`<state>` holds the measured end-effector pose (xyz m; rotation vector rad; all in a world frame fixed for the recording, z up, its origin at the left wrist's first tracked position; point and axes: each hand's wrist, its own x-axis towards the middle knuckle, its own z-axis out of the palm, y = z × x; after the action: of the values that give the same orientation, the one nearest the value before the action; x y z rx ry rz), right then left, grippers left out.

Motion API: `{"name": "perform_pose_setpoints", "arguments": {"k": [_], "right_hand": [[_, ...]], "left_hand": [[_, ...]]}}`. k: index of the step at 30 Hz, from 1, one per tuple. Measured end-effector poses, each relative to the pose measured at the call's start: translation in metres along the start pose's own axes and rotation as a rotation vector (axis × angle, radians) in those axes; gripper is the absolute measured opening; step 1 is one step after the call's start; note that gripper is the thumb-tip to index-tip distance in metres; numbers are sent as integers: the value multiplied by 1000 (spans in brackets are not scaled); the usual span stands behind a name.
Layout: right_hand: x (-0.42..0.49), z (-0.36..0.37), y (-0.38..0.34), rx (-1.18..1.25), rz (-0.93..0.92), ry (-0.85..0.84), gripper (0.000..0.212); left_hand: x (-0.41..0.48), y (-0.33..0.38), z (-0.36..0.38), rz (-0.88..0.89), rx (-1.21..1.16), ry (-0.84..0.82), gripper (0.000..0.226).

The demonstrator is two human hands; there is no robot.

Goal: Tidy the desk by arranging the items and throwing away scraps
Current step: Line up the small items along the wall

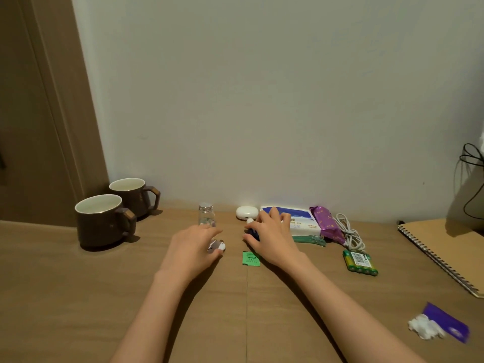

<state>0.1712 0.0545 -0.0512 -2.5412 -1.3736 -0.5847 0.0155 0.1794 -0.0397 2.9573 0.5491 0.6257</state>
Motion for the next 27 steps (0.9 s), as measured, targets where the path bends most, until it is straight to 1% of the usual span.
{"name": "perform_pose_setpoints", "arguments": {"k": [1, 3, 6, 13, 18, 20, 24, 27], "right_hand": [[-1, 0, 1, 0, 2, 4, 35], [-3, 2, 3, -7, 1, 24, 34], [-5, 3, 6, -6, -1, 50, 31], [-12, 2, 16, 107, 34, 56, 32], [-19, 4, 27, 150, 26, -21, 36], [-20, 5, 29, 171, 20, -24, 38], [-20, 9, 33, 187, 27, -35, 43], [-18, 10, 35, 204, 35, -13, 41]], "left_hand": [[1, 0, 1, -15, 22, -33, 49], [3, -1, 5, -33, 49, -65, 40], [6, -1, 9, -50, 39, -65, 27], [18, 20, 29, -121, -97, 35, 23], [32, 43, 41, -249, -162, 143, 21], [38, 49, 45, -280, -250, 159, 20], [47, 49, 53, -294, -425, 122, 24], [48, 41, 54, -262, -607, 42, 41]]}}
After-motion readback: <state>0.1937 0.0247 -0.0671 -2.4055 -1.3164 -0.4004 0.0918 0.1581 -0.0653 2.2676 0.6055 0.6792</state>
